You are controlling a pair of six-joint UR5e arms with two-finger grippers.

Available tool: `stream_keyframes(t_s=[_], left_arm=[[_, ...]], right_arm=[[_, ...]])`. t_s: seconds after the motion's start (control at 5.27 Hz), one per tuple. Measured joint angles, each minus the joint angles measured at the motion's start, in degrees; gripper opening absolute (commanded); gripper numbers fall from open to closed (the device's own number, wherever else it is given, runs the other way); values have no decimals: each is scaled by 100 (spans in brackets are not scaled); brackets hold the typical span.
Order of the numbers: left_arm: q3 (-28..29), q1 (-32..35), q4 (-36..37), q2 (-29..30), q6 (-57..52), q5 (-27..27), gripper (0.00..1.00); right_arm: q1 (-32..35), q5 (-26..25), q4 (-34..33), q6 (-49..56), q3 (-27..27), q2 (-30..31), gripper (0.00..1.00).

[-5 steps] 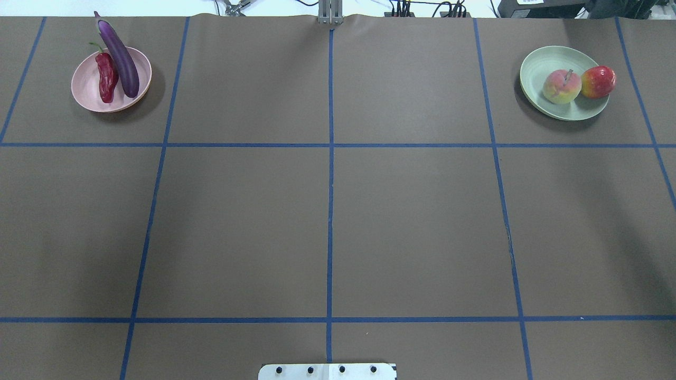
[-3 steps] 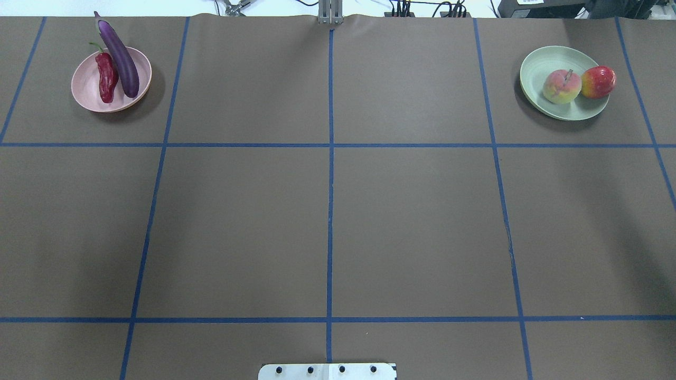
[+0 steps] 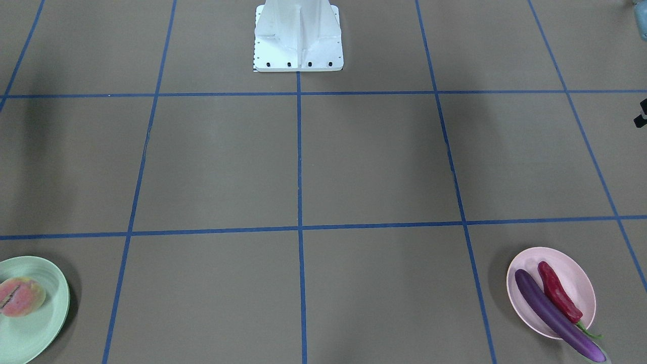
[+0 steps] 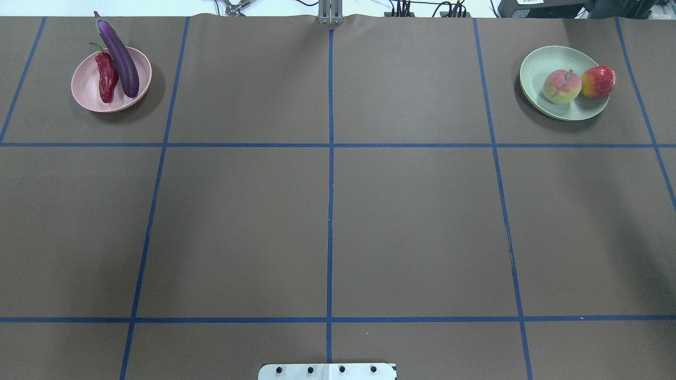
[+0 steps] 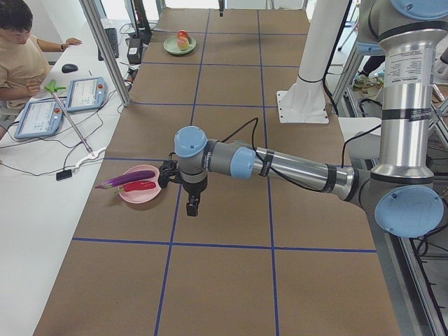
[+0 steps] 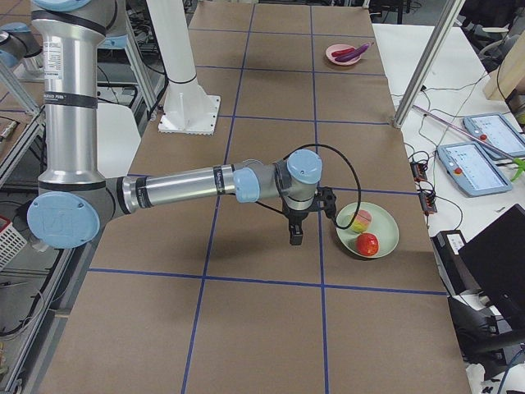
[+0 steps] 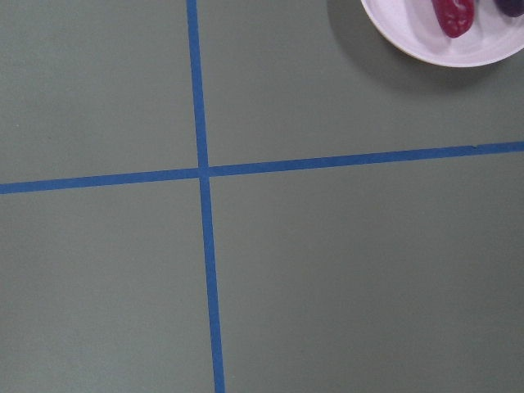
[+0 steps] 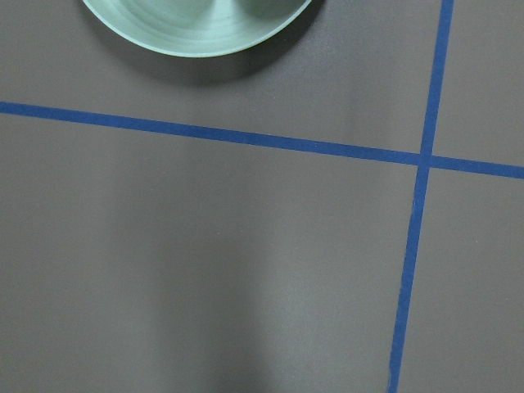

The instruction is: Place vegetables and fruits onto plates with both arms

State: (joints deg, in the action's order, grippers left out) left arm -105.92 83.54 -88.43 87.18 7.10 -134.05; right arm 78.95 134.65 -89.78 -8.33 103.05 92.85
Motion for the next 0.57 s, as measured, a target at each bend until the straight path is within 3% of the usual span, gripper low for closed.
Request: stream_keyframes(t_s=[0.57], left_arm=[[49, -12, 6, -41, 1, 24, 100]], right_arm=[[111, 67, -22, -2, -25, 30, 100]])
